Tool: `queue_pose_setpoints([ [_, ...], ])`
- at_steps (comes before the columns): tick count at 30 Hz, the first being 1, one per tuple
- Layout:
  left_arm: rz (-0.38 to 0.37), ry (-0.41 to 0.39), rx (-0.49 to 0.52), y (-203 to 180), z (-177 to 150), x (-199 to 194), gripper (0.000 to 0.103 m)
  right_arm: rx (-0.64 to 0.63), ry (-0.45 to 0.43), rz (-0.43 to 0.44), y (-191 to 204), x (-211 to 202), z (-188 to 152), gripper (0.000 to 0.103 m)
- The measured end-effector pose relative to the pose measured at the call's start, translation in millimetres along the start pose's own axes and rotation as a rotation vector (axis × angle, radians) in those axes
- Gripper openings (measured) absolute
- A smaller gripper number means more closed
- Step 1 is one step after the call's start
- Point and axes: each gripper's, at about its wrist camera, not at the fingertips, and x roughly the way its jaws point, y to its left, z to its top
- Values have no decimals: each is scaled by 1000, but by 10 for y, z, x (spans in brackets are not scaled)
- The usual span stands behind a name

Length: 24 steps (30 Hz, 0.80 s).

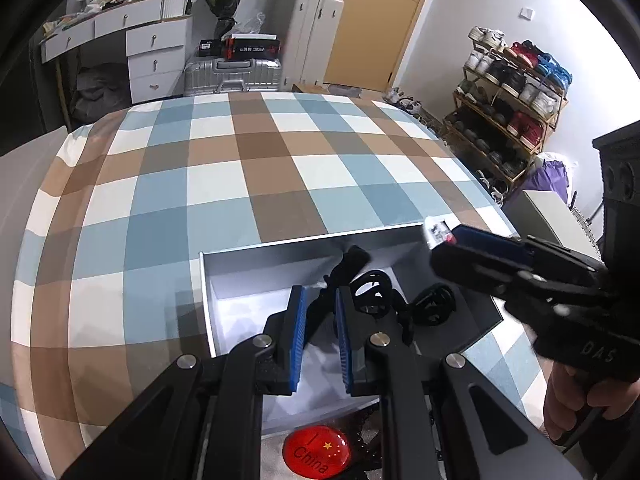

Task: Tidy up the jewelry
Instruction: 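Lower the claw clip and white badge into the box and open both grippers, then move the left gripper toward the red 'I China' badge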

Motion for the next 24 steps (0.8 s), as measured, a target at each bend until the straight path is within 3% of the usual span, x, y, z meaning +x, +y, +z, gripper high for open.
queue_pose_setpoints([
  [4,17,-6,9,-7,7,21,11,-11,2,-14,21,50,-20,43],
  [8,21,8,7,8,4,35,14,-36,-29,-48,34,45,-41,68],
  [10,33,-2,15,3,-5,4,17,-40,-46,-40,28,9,-43,69],
  [14,47,-46,11,11,-18,-99,38,-25,-66,-41,6,-43,-35,72],
  [21,85,-90,18,10,-55,-212,45,-28,-86,-53,33,-139,-55,75],
  [24,95,-103,8,9,-74,-247,54,-17,-102,-55,28,-203,-63,78],
])
